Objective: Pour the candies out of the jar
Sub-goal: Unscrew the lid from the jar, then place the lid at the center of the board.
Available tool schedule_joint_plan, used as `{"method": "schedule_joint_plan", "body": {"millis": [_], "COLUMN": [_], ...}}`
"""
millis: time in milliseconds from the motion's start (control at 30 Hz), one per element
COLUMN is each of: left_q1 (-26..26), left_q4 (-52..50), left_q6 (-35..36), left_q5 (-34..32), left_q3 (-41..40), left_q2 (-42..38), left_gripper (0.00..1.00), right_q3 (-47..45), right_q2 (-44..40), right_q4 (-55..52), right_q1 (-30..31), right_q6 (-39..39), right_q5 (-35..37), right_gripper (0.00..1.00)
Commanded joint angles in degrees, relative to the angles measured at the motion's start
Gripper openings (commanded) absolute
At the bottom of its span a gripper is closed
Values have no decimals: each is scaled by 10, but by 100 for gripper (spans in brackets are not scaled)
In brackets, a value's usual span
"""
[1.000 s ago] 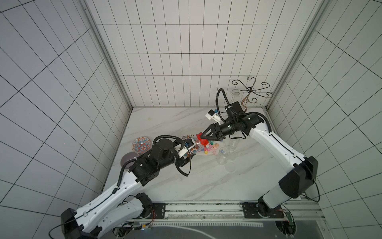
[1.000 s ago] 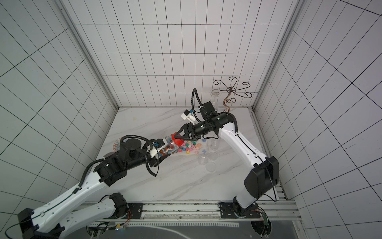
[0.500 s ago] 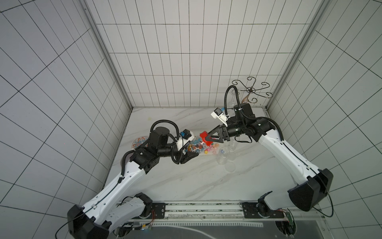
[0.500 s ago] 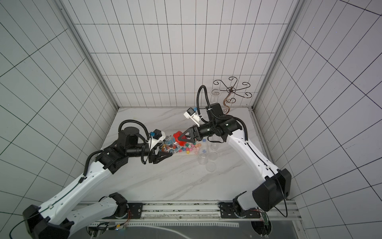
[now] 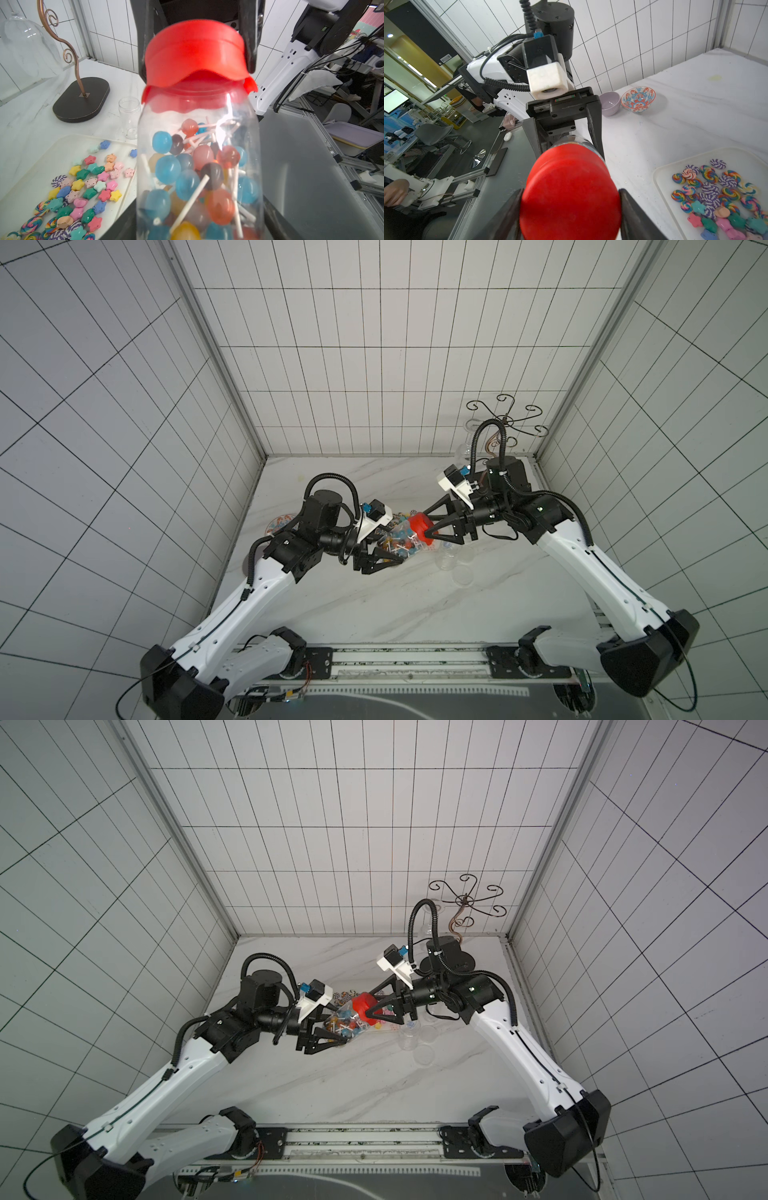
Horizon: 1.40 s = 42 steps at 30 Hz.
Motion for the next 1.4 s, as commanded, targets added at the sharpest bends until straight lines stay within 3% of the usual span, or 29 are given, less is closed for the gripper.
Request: {"method": "schedule_joint_plan", "body": {"millis": [0, 267, 400, 533, 767, 1000, 1233, 1367], "left_q1": [8, 27, 28, 29, 30, 31, 32, 32], "left_q4": [39, 54, 62, 60, 57, 69, 81, 80], "left_q6": [8, -4, -8, -4, 3, -4, -13, -12], "left_q5": [92, 165, 156, 118, -28, -131, -195, -208], "left_q3": [25, 11, 0, -7, -20, -28, -33, -33], "left_q2": [-6, -22, -28, -33, -42, -38, -22, -17], "left_gripper": [61, 62, 62, 62, 62, 61, 61, 61], "right_q3": [-22, -24, -28, -28, -34, -38, -55, -105], "right_q2": [-15, -35, -41, -44, -60, -74, -120, -126], "right_q4": [22, 47, 70, 70, 22, -108, -171, -179], "right_q1": [-12, -39, -50, -60, -82, -87, -91, -101], "right_q6": [-25, -5, 21, 43, 110, 171, 234, 258], "right_q5": [-48, -70, -70, -24, 185, 481, 657, 708], "right_gripper": [54, 54, 54, 54, 56, 59, 61, 66]}}
